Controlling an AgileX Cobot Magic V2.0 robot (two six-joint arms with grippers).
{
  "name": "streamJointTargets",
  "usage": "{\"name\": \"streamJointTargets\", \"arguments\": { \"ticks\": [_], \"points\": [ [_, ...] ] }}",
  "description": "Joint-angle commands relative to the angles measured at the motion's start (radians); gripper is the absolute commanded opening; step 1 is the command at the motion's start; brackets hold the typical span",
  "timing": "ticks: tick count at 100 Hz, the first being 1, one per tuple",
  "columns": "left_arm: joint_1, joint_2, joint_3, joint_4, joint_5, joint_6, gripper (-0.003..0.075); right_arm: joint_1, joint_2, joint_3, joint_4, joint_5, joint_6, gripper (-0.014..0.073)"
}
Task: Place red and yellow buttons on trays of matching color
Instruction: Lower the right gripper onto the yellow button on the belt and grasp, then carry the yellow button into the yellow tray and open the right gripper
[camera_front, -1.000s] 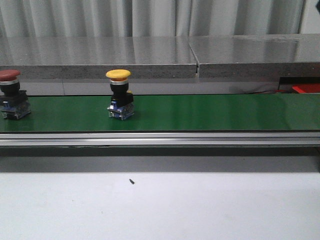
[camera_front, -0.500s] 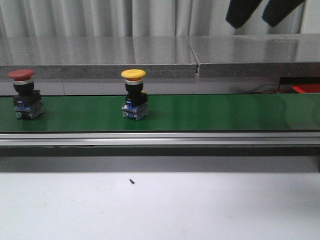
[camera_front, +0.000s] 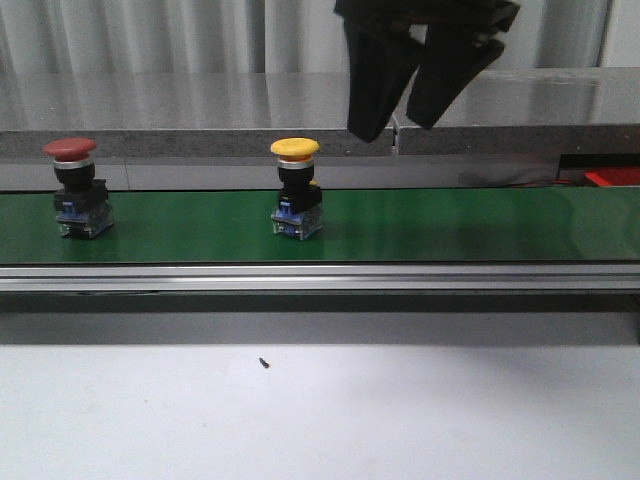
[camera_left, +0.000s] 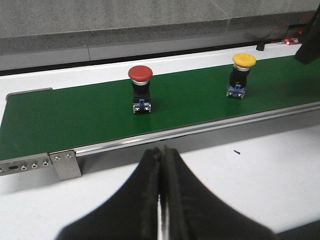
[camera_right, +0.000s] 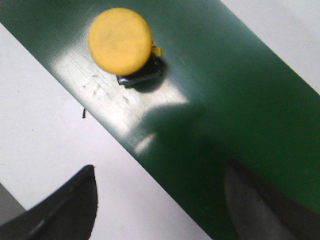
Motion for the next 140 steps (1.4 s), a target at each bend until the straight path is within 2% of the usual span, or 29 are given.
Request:
{"name": "streamJointTargets", "arguments": {
  "ticks": [1,56,63,80,88,103,121,140],
  "points": [
    [-0.005,0.014,-0.024,-0.018,-0.075,0.000,-0.0019,0.012,-0.010,-0.050,0.019,-0.036,-0.028,0.0530],
    [-0.005,0.014,-0.024,-0.018,-0.075,0.000,-0.0018,0.023,0.110,-0.087,0.067,-0.222,-0.029,0.0519],
    [-0.005,0.014,-0.024,-0.018,-0.075,0.000,-0.0018,0.023,0.117,-0.087,0.067,-0.229,-0.029,0.0463],
    [-0.005,0.014,-0.024,-0.018,-0.075,0.000,-0.0019,0.023,0.118,-0.087,0.068,-0.218,-0.025,0.0227],
    [-0.005,0.014,-0.024,-0.018,-0.075,0.000,-0.0018,0.023,0.114,-0.087,0.068,-0.222,-0.014,0.0173],
    [-0.005,0.014,-0.024,-0.018,-0.075,0.000,-0.0018,0.023,0.087,-0.087,0.026,-0.211,0.065,0.0157],
    [-0.005,0.014,-0.024,-0.018,-0.075,0.000,-0.0018,0.015,0.027,-0.087,-0.099,-0.127,0.180,0.0157],
    [-0.005,0.014,-0.024,-0.018,-0.075,0.000,-0.0018,-0.030,-0.044,-0.087,-0.170,-0.064,0.373,0.0157]
  ]
}}
